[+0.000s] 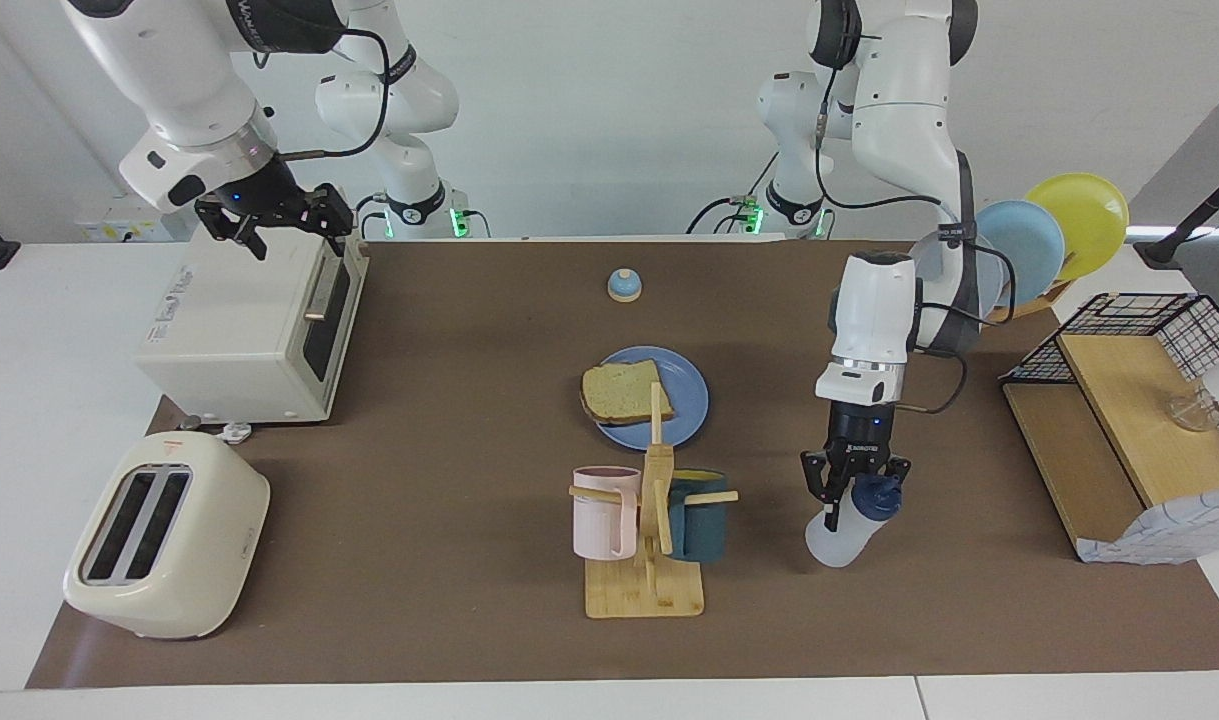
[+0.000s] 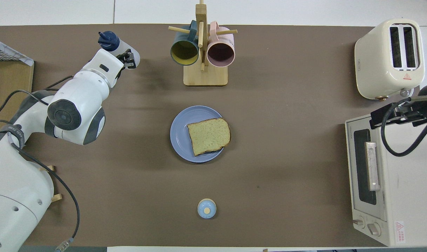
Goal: Put bread on plate and add seasoning
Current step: 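Set the bottle upright on the table and open the left gripper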
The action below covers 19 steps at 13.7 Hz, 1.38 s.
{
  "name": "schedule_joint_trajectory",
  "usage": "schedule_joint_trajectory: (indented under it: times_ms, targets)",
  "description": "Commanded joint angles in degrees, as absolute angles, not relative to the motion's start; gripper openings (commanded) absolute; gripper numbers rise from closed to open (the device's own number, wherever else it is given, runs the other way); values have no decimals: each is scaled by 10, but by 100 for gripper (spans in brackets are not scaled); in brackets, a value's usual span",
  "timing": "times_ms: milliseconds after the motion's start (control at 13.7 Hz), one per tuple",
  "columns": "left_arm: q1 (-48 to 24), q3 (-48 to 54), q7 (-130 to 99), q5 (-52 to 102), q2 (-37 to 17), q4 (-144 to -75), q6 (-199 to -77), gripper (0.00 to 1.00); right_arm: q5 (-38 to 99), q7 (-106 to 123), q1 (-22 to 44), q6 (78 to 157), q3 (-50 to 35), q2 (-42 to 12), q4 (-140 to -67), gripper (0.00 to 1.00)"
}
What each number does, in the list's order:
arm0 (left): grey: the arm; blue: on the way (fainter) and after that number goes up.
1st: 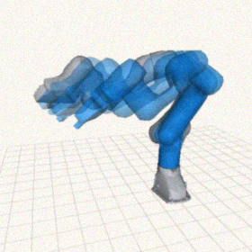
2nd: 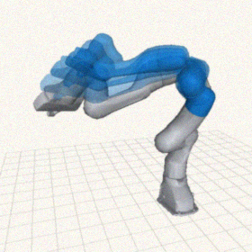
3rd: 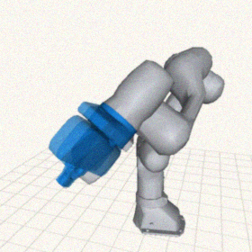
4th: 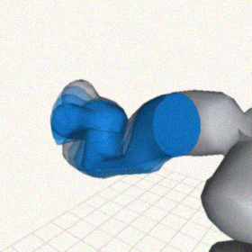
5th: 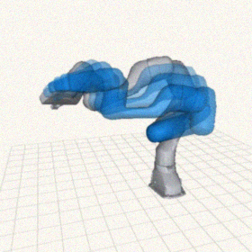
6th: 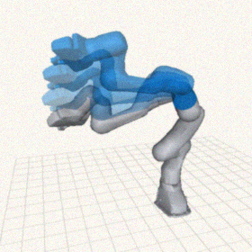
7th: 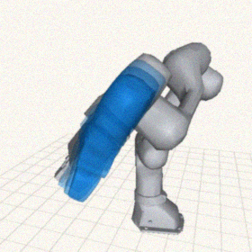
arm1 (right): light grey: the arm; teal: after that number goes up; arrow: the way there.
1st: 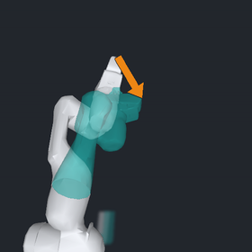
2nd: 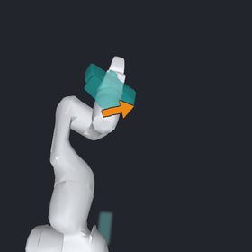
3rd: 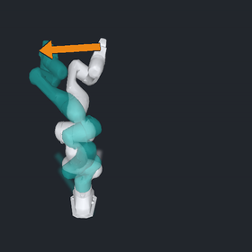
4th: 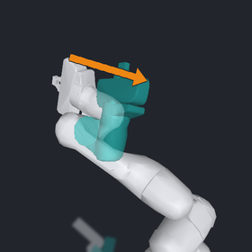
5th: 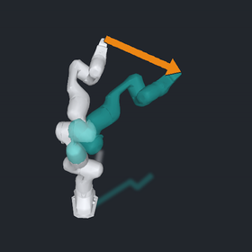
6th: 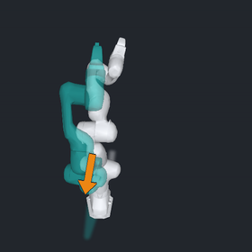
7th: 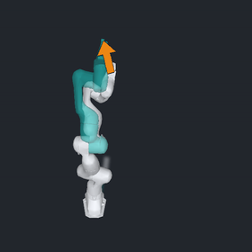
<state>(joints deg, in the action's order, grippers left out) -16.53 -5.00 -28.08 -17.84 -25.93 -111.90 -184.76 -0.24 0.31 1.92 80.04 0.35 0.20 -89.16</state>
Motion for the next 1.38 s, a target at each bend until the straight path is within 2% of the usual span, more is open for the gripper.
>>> schedule_joint_trajectory:
  times_ms: [0, 218, 946, 1019, 1092, 1165, 1238, 1310]
  targets:
    - [-163, -49, -278, -177, -283, -1105, -1873, 0, -5, 14, 11, 814, -2, 12, -907, 100]
    - [-167, -71, -264, -225, -295, -1094, -1876, 0, -6, 14, 11, 814, -2, 12, -906, 100]
    - [-173, -79, -262, -235, -303, -1099, -1878, 0, -6, 14, 11, 814, -2, 12, -906, 100]
    - [-173, -79, -262, -235, -304, -1099, -1877, 5, -6, 14, 11, 813, -2, 12, -906, 100]
    - [-172, -79, -261, -235, -303, -1100, -1877, 26, -6, 14, 11, 813, -2, 12, -906, 100]
    - [-172, -79, -261, -235, -303, -1101, -1877, 57, -6, 14, 11, 813, -2, 12, -906, 100]
    - [-172, -79, -261, -235, -303, -1103, -1877, 100, -5, 14, 11, 813, -2, 12, -907, 100]
    - [-171, -79, -261, -235, -303, -1104, -1877, 100, -5, 14, 10, 813, -2, 12, -906, 100]
